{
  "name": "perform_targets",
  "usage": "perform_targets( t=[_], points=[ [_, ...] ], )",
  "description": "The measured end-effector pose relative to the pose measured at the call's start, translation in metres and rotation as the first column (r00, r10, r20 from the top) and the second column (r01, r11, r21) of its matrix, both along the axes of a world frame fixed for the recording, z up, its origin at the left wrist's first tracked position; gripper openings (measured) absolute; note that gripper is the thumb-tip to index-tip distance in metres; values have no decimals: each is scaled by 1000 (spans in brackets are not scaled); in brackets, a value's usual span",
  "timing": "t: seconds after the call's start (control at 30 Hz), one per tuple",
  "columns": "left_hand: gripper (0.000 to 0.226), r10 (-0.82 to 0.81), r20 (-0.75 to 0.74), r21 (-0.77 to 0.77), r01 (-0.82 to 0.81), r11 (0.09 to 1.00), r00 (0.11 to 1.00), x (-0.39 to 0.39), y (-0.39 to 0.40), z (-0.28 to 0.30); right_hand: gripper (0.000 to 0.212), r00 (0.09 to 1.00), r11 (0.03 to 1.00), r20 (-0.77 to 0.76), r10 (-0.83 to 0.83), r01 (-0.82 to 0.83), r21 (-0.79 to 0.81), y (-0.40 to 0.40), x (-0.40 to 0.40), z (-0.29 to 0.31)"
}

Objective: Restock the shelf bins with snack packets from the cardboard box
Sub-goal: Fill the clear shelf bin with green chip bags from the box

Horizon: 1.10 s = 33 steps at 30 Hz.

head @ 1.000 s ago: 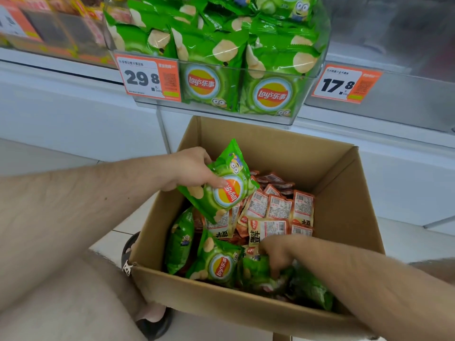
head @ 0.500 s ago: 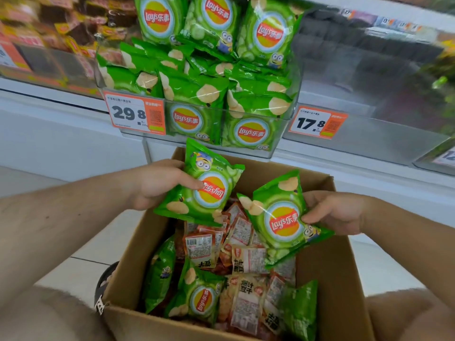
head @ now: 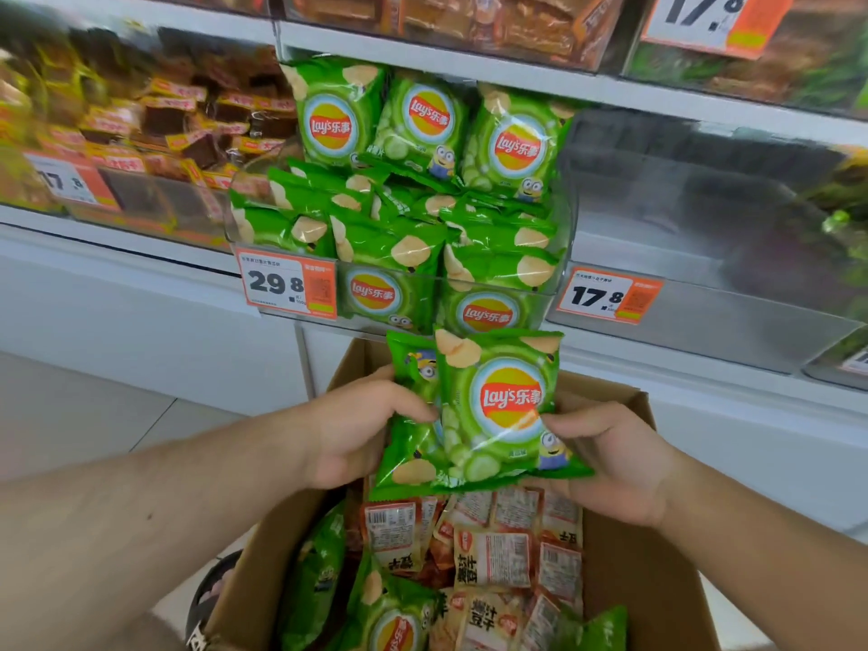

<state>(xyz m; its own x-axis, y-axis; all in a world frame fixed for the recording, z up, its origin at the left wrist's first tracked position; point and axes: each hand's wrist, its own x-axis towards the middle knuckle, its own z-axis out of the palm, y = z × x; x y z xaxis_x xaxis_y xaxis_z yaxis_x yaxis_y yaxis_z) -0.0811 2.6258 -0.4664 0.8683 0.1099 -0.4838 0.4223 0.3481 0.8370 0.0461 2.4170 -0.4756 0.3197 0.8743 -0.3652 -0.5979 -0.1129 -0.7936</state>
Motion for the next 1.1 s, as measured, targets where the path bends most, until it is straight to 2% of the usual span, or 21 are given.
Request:
perform_targets(
  t=[0.13,0.27,0.33,0.4,0.47,0.57,0.63,0.7,0.77,0.8,0.87,0.9,0.93,1.0,1.1],
  points=[
    [43,52,42,-59,-50,997,998,1,1,7,57,980,982,101,-173,179,-53,14,-9,9],
    [53,18,129,-96,-5,995,992,0,5,15,49,951,966,180,-253,258,-8,23,-16,20],
    [72,13,154,-55,-5,998,988,-2,6,18,47,946,958,152,-286,285,27,21,-17,27],
    [79,22,168,-30,-18,999,986,-3,7,21,59,945,951,116,-306,297,87,18,-11,33],
    [71,33,180,31,-39,999,983,-4,12,26,80,938,937,100,-332,315,149,12,0,41],
    [61,35,155,139,-57,989,987,-5,23,35,68,915,901,96,-392,360,243,0,18,53],
    [54,-24,134,285,-16,959,991,-6,29,39,68,918,920,183,-351,301,252,-6,24,61],
    [58,-140,99,544,64,836,985,-7,35,44,67,911,973,359,-202,145,181,-11,29,67],
    [75,-290,-1,778,183,601,957,-6,43,50,64,829,999,558,34,-44,5,-14,28,73],
    [81,-358,-84,867,245,434,930,-5,46,52,58,732,986,661,167,-122,-114,-13,25,75],
    [88,-424,-294,940,340,37,857,-1,44,55,47,380,907,824,421,-156,-391,-8,16,74],
    [88,-426,-380,924,355,-141,821,2,39,57,47,201,852,828,523,-125,-508,-3,10,72],
    [88,-425,-436,897,347,-273,793,6,32,58,47,67,808,806,588,-96,-581,2,4,69],
    [85,-438,-488,858,325,-397,755,13,13,62,45,-47,767,774,632,-107,-633,12,-10,62],
    [80,-485,-501,846,288,-448,717,19,-5,58,45,-110,724,740,664,-153,-672,23,-24,54]
  ],
)
